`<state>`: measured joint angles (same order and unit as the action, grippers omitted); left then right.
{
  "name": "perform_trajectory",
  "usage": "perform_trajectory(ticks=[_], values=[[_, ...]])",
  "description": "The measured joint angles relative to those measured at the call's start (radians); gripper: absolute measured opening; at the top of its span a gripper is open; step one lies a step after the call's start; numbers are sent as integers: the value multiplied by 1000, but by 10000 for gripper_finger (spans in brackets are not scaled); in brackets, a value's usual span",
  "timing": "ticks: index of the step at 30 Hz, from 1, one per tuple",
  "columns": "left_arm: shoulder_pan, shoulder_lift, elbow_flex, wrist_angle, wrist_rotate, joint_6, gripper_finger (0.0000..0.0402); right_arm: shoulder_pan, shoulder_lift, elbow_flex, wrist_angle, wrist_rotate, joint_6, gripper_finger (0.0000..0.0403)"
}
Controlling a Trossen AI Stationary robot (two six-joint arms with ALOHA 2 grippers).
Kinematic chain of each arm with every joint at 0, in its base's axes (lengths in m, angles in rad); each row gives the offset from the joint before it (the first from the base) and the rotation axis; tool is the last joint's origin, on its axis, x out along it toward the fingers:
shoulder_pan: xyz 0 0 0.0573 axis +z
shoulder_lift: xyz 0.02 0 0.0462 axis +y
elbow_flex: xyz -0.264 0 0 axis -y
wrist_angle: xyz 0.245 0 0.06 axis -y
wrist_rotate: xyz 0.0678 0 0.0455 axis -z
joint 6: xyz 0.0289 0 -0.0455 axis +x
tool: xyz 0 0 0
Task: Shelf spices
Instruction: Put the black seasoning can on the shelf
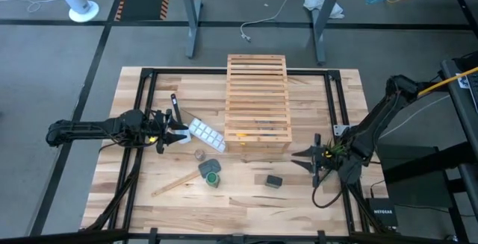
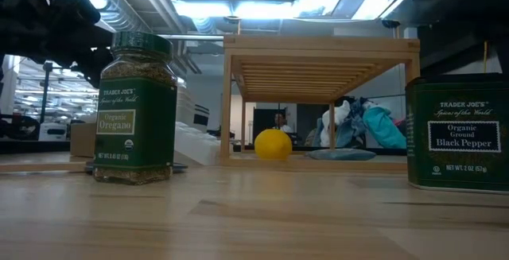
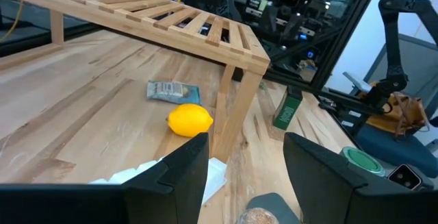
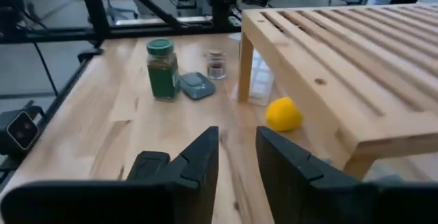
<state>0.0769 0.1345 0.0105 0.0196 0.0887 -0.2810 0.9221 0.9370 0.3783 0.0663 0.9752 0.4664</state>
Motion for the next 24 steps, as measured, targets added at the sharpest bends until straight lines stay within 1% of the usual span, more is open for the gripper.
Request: perform_trajectory(ticks=[2,5,9,11,15,17,20,24], values=[[0,0,0,0,0,0,182,0,8,-32,70,-9,-3,104],[0,0,0,0,0,0,182,0,37,-63,175,-61,-2,104],[0,0,0,0,0,0,182,0,92,-64,230,-71,-1,111],[0,0,0,0,0,0,182,0,123,-64,236,-71,-2,129],[0,0,0,0,0,0,182,0,190,-64,264,-78,-2,182],[0,0,0,0,0,0,182,0,222,-64,281,-76,0,199],[0,0,0,0,0,0,182,0,256,-64,323,-61,4,198],[0,0,0,0,0,0,182,0,259,-64,355,-59,5,176]])
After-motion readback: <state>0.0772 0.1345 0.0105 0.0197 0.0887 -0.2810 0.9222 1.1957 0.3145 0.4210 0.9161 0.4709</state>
